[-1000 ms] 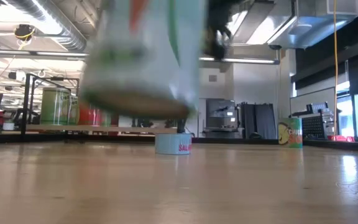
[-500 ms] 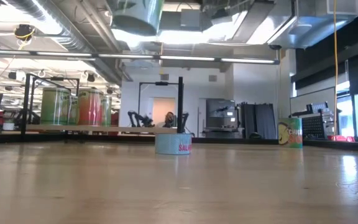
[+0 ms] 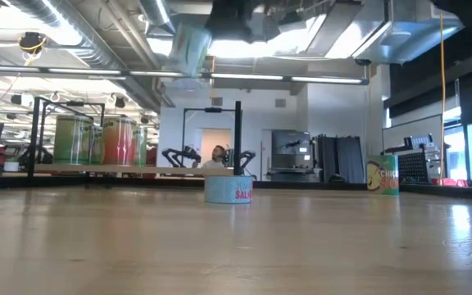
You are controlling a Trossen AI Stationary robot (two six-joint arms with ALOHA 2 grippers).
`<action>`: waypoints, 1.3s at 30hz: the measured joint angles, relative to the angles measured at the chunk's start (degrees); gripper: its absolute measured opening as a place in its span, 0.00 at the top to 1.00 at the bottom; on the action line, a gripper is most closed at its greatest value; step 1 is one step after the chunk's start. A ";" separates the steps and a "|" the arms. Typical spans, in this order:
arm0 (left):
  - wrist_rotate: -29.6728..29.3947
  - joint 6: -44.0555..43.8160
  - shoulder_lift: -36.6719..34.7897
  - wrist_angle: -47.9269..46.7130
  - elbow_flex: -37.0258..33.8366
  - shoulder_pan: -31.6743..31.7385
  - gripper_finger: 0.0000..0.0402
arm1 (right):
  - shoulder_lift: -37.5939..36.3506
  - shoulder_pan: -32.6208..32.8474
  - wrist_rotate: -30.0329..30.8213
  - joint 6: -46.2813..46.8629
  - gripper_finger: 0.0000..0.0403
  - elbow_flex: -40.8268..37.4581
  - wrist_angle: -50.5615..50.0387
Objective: Pick and place cans onto a shelf
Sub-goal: Put the canned mixed vegetables on the shelf
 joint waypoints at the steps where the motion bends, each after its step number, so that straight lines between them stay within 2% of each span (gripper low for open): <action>1: -0.35 -0.11 -0.07 0.02 0.00 0.55 0.90 | 0.70 -1.11 -0.71 -0.95 0.99 -0.06 0.83; 9: -0.43 -0.25 -0.23 0.02 0.00 6.00 0.90 | 8.60 -7.31 -7.51 -4.70 0.99 -0.09 6.24; 18: -0.43 -0.25 -0.23 0.02 0.00 10.55 0.90 | 16.55 -9.43 -7.58 -7.56 0.99 -0.11 6.84; 25: -0.24 -0.22 -0.21 0.02 0.00 12.38 0.90 | 18.43 -9.49 -7.67 -9.01 0.99 -0.11 7.20; 33: 0.66 0.24 -0.20 0.02 0.00 13.63 0.90 | 18.39 -9.57 -5.64 -10.09 0.89 -0.11 8.29; 39: 0.68 0.24 -0.19 0.02 0.00 13.61 0.90 | 18.39 -9.57 -5.96 -10.29 0.88 -0.11 8.29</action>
